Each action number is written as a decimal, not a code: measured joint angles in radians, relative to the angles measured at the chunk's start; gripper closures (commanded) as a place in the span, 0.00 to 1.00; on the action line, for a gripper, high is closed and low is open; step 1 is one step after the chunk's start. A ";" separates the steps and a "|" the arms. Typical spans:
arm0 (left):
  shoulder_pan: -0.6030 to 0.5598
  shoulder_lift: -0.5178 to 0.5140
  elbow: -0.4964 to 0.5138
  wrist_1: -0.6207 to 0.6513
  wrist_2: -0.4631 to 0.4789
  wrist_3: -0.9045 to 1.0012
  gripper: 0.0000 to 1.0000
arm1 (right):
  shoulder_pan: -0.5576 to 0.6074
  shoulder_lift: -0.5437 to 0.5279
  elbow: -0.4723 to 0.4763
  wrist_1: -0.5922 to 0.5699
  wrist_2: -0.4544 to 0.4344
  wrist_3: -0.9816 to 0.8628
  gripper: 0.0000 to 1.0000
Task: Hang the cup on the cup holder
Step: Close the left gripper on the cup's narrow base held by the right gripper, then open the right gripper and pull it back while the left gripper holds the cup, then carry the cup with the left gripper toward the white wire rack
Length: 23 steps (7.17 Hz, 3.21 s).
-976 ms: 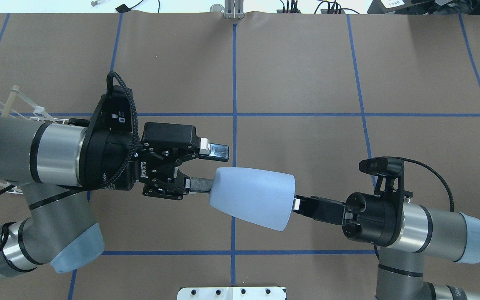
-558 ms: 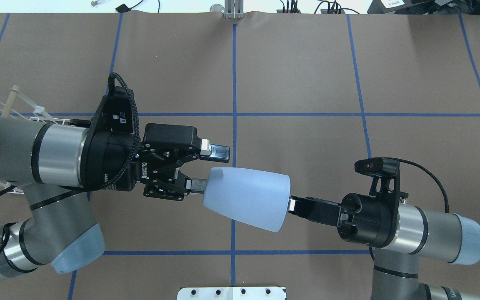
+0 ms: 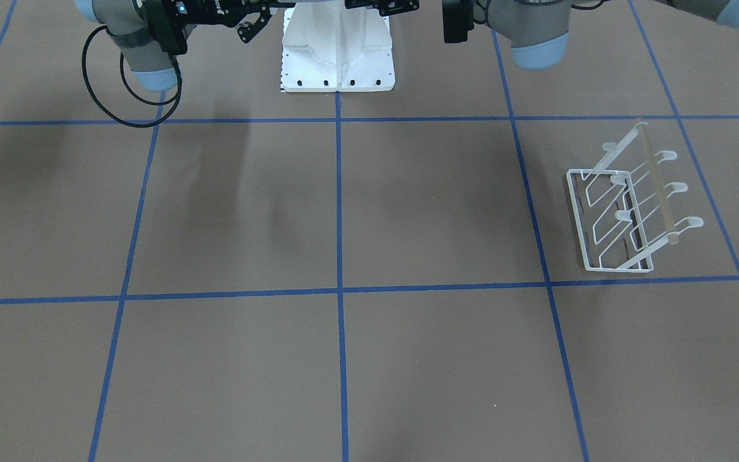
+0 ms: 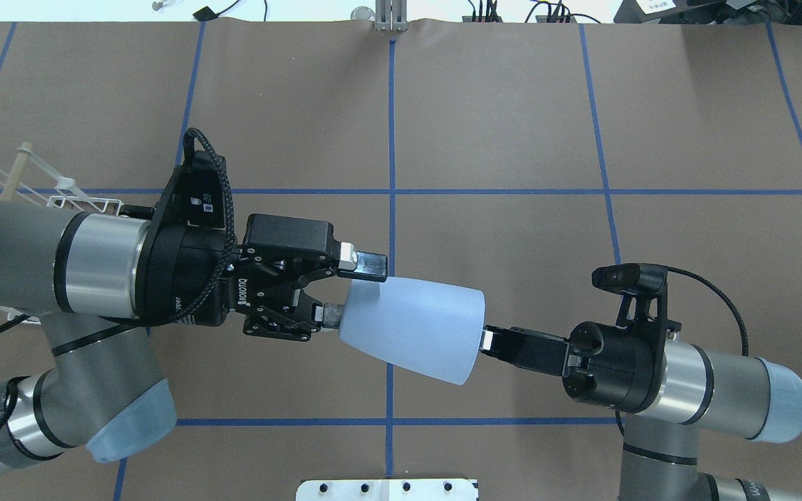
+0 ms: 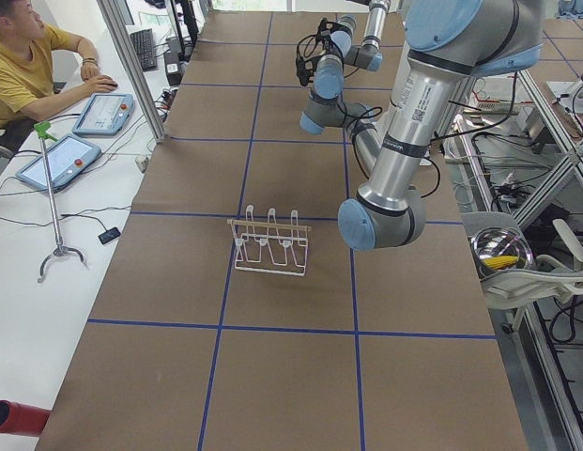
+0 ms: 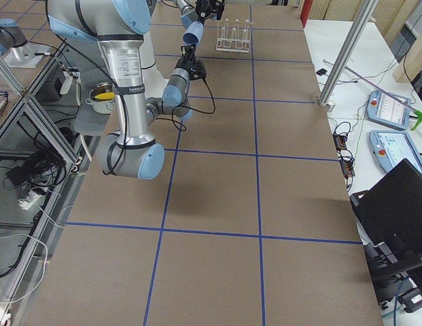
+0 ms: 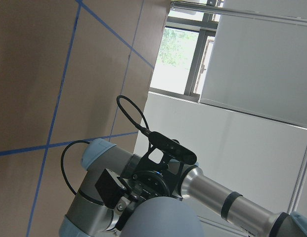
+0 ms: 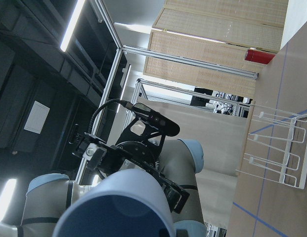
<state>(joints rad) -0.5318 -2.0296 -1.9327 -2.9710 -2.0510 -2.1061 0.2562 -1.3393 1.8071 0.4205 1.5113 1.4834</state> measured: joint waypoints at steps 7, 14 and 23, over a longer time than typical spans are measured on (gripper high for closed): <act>0.006 0.006 0.001 -0.041 0.000 0.001 1.00 | -0.001 0.001 0.000 0.002 -0.028 0.001 0.01; -0.029 0.023 0.002 -0.057 -0.001 0.068 1.00 | 0.140 -0.143 0.021 -0.088 0.007 0.026 0.00; -0.375 0.046 -0.142 0.795 -0.214 0.660 1.00 | 0.803 -0.233 0.003 -1.109 0.617 -0.325 0.00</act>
<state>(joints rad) -0.9072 -1.9834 -2.0748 -2.1760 -2.2645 -1.4464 1.0594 -1.5726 1.8100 -0.6880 2.1280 1.1584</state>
